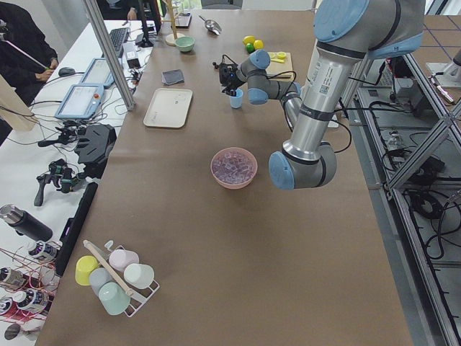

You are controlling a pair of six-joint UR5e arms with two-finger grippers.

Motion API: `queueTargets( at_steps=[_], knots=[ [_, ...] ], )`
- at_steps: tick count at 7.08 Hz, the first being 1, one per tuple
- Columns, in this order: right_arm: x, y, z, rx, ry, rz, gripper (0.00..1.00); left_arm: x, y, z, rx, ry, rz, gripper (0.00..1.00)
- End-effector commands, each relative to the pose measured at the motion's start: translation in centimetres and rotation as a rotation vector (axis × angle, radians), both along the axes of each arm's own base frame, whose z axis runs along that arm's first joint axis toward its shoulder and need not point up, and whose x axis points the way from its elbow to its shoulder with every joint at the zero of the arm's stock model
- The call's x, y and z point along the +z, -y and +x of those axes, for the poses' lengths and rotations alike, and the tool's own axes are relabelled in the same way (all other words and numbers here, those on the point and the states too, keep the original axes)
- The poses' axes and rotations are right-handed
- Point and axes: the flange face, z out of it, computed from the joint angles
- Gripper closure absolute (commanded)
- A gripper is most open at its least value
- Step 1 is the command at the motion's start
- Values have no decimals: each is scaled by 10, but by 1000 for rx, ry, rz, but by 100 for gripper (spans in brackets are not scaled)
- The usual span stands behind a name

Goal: Put ice and cherries in cup
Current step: 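Carry the ice cube with the left gripper over the blue cup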

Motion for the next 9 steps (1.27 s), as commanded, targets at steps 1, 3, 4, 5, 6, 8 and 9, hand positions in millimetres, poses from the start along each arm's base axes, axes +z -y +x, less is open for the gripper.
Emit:
queueTargets(
  at_steps=[1, 3, 4, 5, 6, 8, 9],
  knots=[
    [0, 0, 0, 0, 0, 1, 0, -9, -35, 45, -17, 5, 15, 100],
    [-1, 0, 0, 0, 2, 1, 0, -13, -41, 61, -5, 2, 3, 100],
    [0, 0, 0, 0, 2, 0, 0, -18, -37, 71, -19, 3, 2, 100],
    [0, 0, 0, 0, 2, -2, 0, -16, -43, 80, -14, 9, 0, 100],
    [1, 0, 0, 0, 2, -5, 0, -20, -40, 90, -41, 12, 3, 100],
    [1, 0, 0, 3, 2, -9, 0, -20, -42, 96, -37, 14, 1, 100],
    [1, 0, 0, 4, 2, -12, 0, -25, -42, 94, -36, 3, 2, 17]
  ],
)
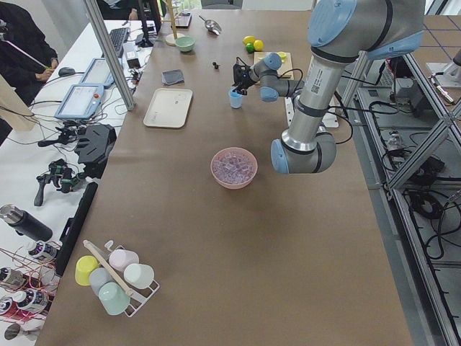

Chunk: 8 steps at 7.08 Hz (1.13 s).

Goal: Put ice and cherries in cup
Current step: 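Open the left gripper to drop the ice cube into the cup, then move the left gripper back over the ice bowl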

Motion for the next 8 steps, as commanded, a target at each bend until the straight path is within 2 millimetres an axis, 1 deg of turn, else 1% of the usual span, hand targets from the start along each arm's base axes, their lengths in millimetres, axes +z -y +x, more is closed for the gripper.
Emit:
queueTargets(
  at_steps=[1, 2, 3, 4, 5, 6, 7, 8],
  knots=[
    [0, 0, 0, 1, 0, -1, 0, -3, -1, 0, 0, -5, 0, 3],
    [0, 0, 0, 2, 0, -3, 0, -4, -1, -1, 0, -8, 1, 2],
    [0, 0, 0, 3, -3, -4, 0, -13, -1, -15, 4, -20, 15, 3],
    [-3, 2, 0, 3, -5, 1, 0, 6, 3, -43, 44, 68, 117, 4],
    [-3, 3, -1, 2, -5, 3, 0, 18, 29, -88, 47, 132, 162, 4],
    [-2, 4, -3, -1, -5, 1, 0, 29, 71, -123, 138, 165, 89, 4],
    [-2, 4, -5, -6, -5, 0, 0, 42, 107, -160, 191, 190, 37, 3],
    [-2, 4, -6, -9, -5, 0, 0, 81, 117, -199, 235, 253, 40, 3]
  ],
)
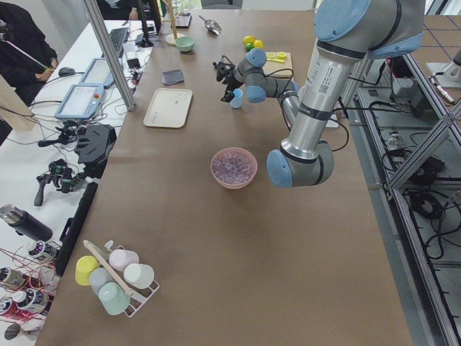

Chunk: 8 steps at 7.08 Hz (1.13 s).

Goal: Put ice and cherries in cup
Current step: 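Move the left gripper back over the ice bowl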

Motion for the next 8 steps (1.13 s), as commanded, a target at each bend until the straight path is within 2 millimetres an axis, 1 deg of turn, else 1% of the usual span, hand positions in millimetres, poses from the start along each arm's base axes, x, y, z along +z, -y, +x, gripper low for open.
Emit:
queueTargets(
  at_steps=[1, 2, 3, 4, 5, 6, 7, 8],
  knots=[
    [2, 1, -6, -13, 0, -5, 0, 89, 17, -91, 115, 140, -19, 3],
    [0, 2, -10, -5, 3, -30, 0, 120, 23, -130, 125, 164, -58, 3],
    [0, 2, -13, -9, 0, -32, 0, 141, 9, -162, 122, 176, -97, 3],
    [0, 3, -16, -16, -4, -32, 0, 166, -11, -181, 133, 207, -108, 3],
    [-2, 5, -18, -18, -7, -25, 0, 195, -19, -188, 165, 250, -85, 3],
    [-2, 5, -18, -18, -7, -25, 0, 225, -19, -188, 173, 265, -86, 3],
    [-2, 5, -18, -18, -7, -25, 0, 251, -13, -181, 176, 272, -94, 3],
    [-2, 5, -18, -18, -8, -25, 0, 261, -11, -172, 186, 270, -88, 3]
  ],
)
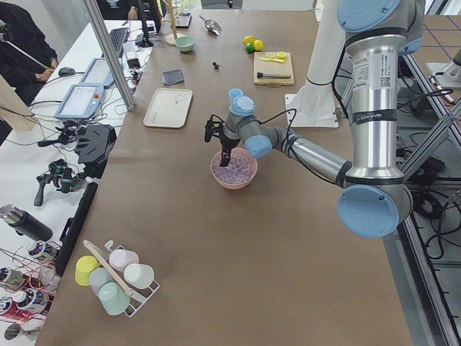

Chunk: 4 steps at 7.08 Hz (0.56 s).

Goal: Put ice and cherries in cup
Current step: 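Lower the left gripper into the bowl and grasp an ice cube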

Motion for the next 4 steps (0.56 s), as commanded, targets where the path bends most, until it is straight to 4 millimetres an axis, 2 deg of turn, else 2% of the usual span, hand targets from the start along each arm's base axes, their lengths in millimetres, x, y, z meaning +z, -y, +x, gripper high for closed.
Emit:
queueTargets(
  at_steps=[1, 4],
  knots=[
    [0, 1, 0, 3, -14, 3, 0, 20, 2, 8, 13, -3, 8, 3],
    [-1, 3, 1, 5, -21, 9, 0, 19, -6, 21, 48, -7, 6, 3]
  ],
)
